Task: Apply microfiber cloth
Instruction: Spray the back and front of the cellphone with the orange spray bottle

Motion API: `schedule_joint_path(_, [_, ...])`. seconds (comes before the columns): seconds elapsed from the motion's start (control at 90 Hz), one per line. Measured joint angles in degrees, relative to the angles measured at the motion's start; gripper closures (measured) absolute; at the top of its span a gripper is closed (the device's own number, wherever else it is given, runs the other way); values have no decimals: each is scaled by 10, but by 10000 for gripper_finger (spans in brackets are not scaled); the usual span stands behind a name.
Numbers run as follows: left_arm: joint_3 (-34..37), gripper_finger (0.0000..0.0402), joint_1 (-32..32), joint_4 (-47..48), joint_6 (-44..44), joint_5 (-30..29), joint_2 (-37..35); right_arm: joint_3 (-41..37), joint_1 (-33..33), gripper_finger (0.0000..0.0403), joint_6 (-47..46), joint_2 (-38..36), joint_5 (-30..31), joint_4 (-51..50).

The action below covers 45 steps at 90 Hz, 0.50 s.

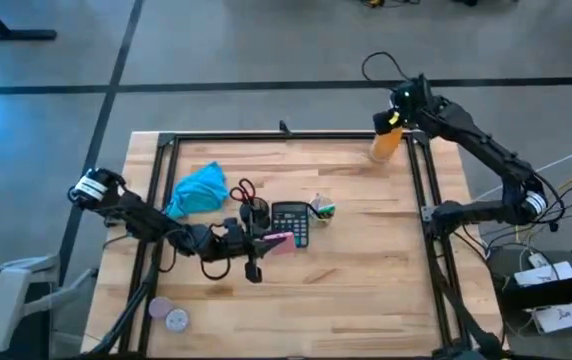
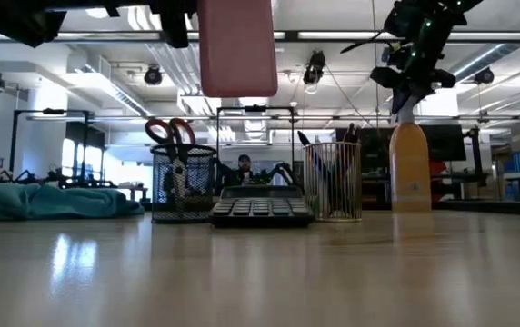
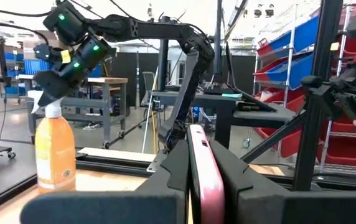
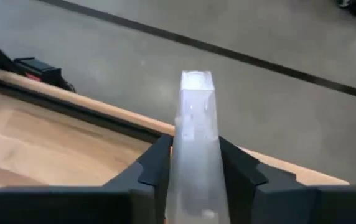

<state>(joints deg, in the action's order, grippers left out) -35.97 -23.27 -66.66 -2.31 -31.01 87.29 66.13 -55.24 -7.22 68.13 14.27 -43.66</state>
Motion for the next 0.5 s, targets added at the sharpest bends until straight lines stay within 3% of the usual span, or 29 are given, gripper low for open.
schedule_joint_path(0.289, [-7, 387, -7, -7, 9, 0, -4, 0, 37, 334, 10, -104, -43, -115])
schedule_joint_path(0.5, [-8, 387, -7, -1, 18, -32, -3, -5, 185, 334, -77, -217, -74, -214])
